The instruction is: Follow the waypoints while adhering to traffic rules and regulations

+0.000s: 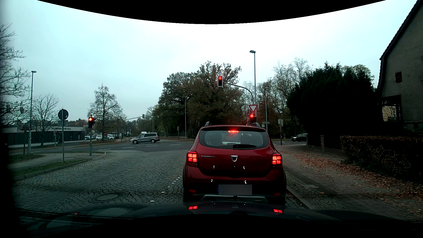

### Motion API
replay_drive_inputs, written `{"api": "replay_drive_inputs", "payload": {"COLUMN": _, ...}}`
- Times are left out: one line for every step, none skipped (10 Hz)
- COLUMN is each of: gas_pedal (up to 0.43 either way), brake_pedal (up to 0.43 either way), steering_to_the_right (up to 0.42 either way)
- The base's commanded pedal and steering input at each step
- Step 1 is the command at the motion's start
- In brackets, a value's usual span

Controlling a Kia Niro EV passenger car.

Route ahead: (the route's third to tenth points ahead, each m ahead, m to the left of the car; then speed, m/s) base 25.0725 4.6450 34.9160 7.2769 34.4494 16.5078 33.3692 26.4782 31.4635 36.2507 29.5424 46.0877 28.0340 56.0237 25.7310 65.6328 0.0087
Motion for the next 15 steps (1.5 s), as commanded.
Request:
{"api": "replay_drive_inputs", "payload": {"gas_pedal": 0.000, "brake_pedal": 0.409, "steering_to_the_right": 0.003}}
{"api": "replay_drive_inputs", "payload": {"gas_pedal": 0.000, "brake_pedal": 0.409, "steering_to_the_right": 0.003}}
{"api": "replay_drive_inputs", "payload": {"gas_pedal": 0.000, "brake_pedal": 0.409, "steering_to_the_right": 0.003}}
{"api": "replay_drive_inputs", "payload": {"gas_pedal": 0.000, "brake_pedal": 0.409, "steering_to_the_right": 0.003}}
{"api": "replay_drive_inputs", "payload": {"gas_pedal": 0.000, "brake_pedal": 0.409, "steering_to_the_right": 0.003}}
{"api": "replay_drive_inputs", "payload": {"gas_pedal": 0.000, "brake_pedal": 0.409, "steering_to_the_right": 0.003}}
{"api": "replay_drive_inputs", "payload": {"gas_pedal": 0.000, "brake_pedal": 0.409, "steering_to_the_right": 0.002}}
{"api": "replay_drive_inputs", "payload": {"gas_pedal": 0.000, "brake_pedal": 0.409, "steering_to_the_right": 0.003}}
{"api": "replay_drive_inputs", "payload": {"gas_pedal": 0.000, "brake_pedal": 0.409, "steering_to_the_right": 0.003}}
{"api": "replay_drive_inputs", "payload": {"gas_pedal": 0.000, "brake_pedal": 0.409, "steering_to_the_right": 0.003}}
{"api": "replay_drive_inputs", "payload": {"gas_pedal": 0.000, "brake_pedal": 0.409, "steering_to_the_right": 0.003}}
{"api": "replay_drive_inputs", "payload": {"gas_pedal": 0.000, "brake_pedal": 0.409, "steering_to_the_right": 0.003}}
{"api": "replay_drive_inputs", "payload": {"gas_pedal": 0.000, "brake_pedal": 0.409, "steering_to_the_right": 0.003}}
{"api": "replay_drive_inputs", "payload": {"gas_pedal": 0.000, "brake_pedal": 0.409, "steering_to_the_right": 0.003}}
{"api": "replay_drive_inputs", "payload": {"gas_pedal": 0.000, "brake_pedal": 0.409, "steering_to_the_right": 0.003}}
